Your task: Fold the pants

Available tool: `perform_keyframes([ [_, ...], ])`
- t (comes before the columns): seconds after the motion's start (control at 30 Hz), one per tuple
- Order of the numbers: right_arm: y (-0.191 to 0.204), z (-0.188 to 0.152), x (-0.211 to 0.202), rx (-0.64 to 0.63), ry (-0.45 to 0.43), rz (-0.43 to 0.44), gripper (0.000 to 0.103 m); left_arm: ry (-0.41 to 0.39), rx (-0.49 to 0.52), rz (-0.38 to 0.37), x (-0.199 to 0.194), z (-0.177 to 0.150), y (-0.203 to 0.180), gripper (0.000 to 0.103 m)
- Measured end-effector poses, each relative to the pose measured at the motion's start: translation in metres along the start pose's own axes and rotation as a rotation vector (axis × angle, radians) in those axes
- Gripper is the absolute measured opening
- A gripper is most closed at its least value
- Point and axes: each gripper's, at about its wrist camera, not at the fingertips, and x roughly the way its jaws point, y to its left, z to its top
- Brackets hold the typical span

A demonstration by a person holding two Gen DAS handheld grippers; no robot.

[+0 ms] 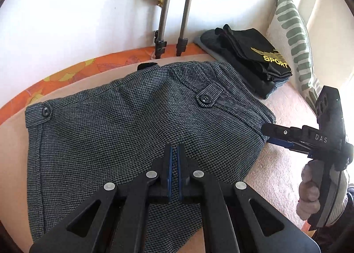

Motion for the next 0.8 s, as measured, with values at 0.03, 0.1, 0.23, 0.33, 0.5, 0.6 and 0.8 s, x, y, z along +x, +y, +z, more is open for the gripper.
perform_keyframes([
  [0.03, 0.000, 0.000, 0.001, 0.007, -0.008, 0.011, 0.082, 0.004, 0.001, 0.001, 0.005, 0.002, -0.001, 0.003],
  [0.1, -0.001, 0.001, 0.004, 0.022, -0.021, 0.023, 0.082, 0.017, 0.016, 0.021, 0.016, 0.005, -0.003, 0.003],
  [0.23, 0.002, 0.002, 0.009, 0.039, -0.039, 0.046, 0.081, 0.075, 0.029, 0.061, 0.040, 0.000, 0.001, 0.003],
  [0.33, 0.007, 0.002, 0.019, 0.033, -0.019, 0.065, 0.061, 0.067, 0.034, 0.058, 0.045, -0.007, 0.002, 0.003],
  [0.5, 0.010, 0.001, 0.026, 0.055, -0.034, 0.062, 0.037, 0.049, 0.023, 0.047, 0.042, -0.009, 0.004, 0.003],
  [0.6, 0.014, 0.000, 0.020, 0.028, -0.050, 0.055, 0.030, 0.018, -0.029, 0.027, 0.027, -0.010, 0.009, 0.003],
  [0.8, 0.036, 0.001, 0.009, -0.095, -0.091, 0.010, 0.026, 0.033, 0.033, 0.005, 0.017, -0.025, -0.012, 0.003],
])
